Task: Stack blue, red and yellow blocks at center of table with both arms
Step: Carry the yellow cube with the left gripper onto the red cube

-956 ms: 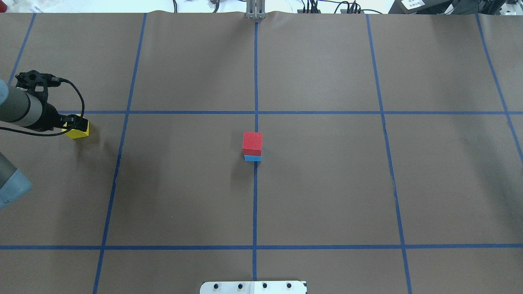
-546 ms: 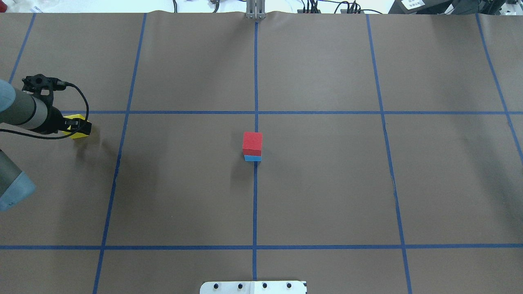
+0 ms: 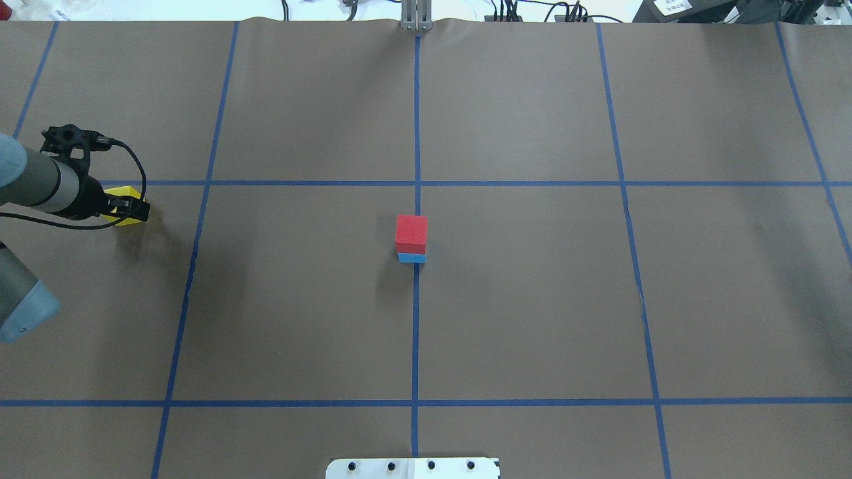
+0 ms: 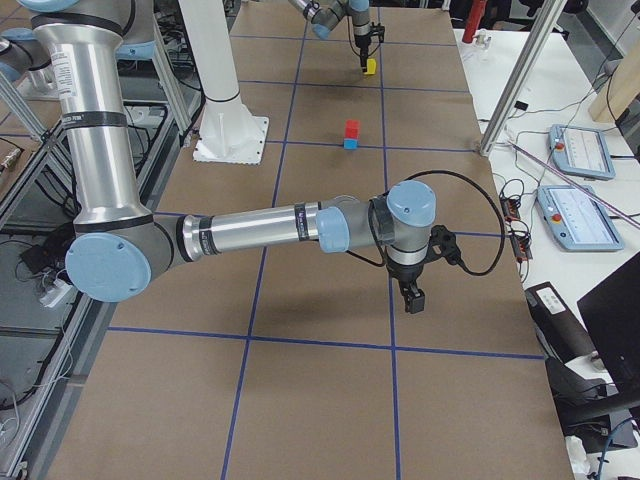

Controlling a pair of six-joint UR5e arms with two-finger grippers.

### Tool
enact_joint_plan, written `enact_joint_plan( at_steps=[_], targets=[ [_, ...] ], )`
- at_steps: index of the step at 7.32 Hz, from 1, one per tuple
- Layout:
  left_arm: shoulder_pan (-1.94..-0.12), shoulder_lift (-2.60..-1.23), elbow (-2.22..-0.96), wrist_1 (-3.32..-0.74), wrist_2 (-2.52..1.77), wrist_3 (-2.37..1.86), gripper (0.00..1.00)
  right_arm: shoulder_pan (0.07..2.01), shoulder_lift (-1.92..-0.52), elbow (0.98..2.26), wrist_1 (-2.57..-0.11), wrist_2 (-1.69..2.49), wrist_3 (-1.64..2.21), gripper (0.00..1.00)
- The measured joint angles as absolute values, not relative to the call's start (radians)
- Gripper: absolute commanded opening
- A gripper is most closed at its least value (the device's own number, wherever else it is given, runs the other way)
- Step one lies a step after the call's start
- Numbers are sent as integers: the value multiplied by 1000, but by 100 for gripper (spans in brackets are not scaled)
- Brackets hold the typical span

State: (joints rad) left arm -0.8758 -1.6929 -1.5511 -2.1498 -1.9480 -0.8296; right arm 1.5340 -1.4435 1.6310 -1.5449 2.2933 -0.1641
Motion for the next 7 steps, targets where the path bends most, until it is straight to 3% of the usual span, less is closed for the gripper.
enact_joint_plan(
  at_steps=[1, 5, 7],
  targets=[
    [-876, -1695, -1551, -2151, -1949, -822, 0, 1534, -1444, 1631, -1545, 2293, -164, 100],
    [-894, -1715, -1608, -2129, -1974, -798, 0, 1534, -1443, 1631, -1545, 2293, -164, 100],
    [-907, -1831, -1674, -1936, -1986, -798, 0, 1534, -1444, 1630, -1546, 2293, -164, 100]
  ],
)
